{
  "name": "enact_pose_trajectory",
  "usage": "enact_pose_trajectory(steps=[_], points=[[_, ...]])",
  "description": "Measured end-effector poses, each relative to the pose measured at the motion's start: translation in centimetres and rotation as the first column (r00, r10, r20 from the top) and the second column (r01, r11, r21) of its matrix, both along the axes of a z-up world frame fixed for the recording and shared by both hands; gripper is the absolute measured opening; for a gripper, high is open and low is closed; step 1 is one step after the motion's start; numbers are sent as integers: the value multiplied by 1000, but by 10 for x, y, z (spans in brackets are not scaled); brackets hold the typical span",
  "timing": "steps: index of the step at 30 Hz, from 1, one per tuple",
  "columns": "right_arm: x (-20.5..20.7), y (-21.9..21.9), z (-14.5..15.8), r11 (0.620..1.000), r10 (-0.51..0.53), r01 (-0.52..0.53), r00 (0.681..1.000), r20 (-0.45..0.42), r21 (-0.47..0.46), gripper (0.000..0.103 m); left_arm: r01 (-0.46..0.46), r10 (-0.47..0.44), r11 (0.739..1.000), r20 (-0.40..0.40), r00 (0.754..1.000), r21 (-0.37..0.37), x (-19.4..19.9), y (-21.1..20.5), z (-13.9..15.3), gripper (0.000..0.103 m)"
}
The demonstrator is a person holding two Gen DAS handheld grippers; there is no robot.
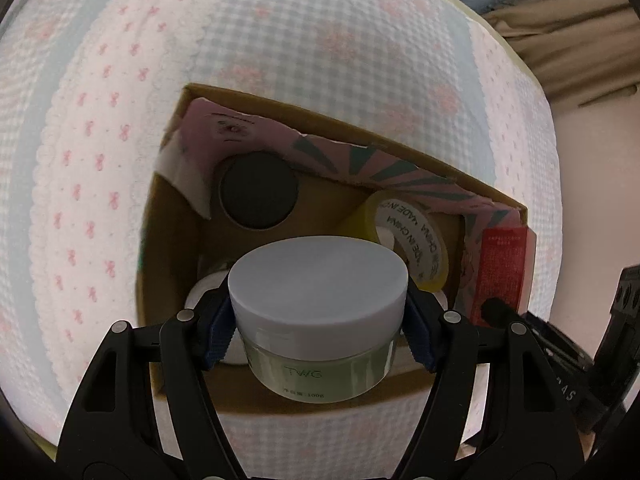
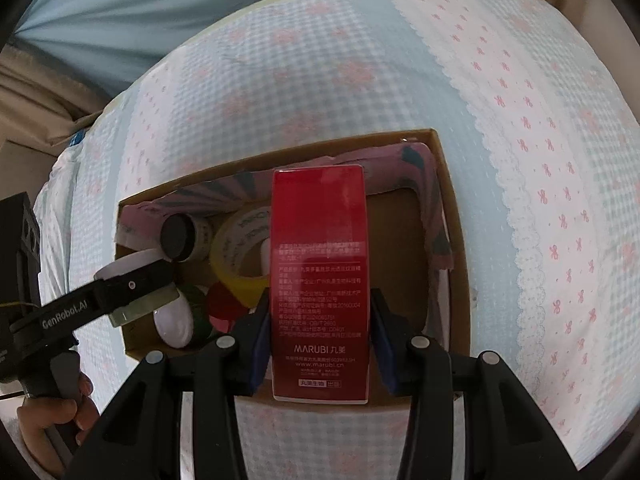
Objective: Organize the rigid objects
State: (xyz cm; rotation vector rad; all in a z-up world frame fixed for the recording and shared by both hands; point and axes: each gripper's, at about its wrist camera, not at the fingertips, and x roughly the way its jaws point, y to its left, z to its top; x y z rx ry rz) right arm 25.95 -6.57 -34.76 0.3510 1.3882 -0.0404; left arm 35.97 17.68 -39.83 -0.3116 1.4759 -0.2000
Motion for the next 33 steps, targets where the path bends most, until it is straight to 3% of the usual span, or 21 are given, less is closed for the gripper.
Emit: enact_pose_trajectory(steps=[5, 6, 7, 8, 9, 10, 15, 22, 33], points=[[5, -10, -11, 999, -45, 45, 998, -33, 10, 41, 32, -33, 998, 11, 999, 47, 11, -4, -1, 69], [6, -10, -13, 999, -47, 47, 998, -43, 5, 43, 31, -32, 998, 5, 999, 47, 14, -6, -1, 77], [6, -10, -13, 999, -47, 47, 998, -45, -1, 53, 25, -25, 999, 8, 1000, 28, 17, -5, 1, 96], [6, -11, -13, 999, -48, 48, 998, -39, -4, 72, 19, -19, 1000, 17, 1000, 16, 19, -4, 4, 102], [6, -10, -9, 999, -45, 44, 999, -23, -11, 84, 10, -11, 1000, 35, 999, 13, 21, -3, 9, 103], [4, -8, -6, 999, -31, 31, 999, -9, -26, 103, 10, -10, 1000, 42, 999, 20, 22, -3, 11, 103], [-4, 4, 3, 993, 49, -49, 999, -6, -110, 103, 34, -39, 997, 61, 997, 71, 13, 2, 22, 103], [-33, 4, 16, 997, 12, -11, 1000, 18, -73, 103, 30, -36, 997, 78, 996, 74, -10, 16, 39, 103], [-54, 9, 72, 996, 47, -38, 992, 113, -79, 103, 43, -70, 991, 217, 974, 124, -48, 7, 111, 103]])
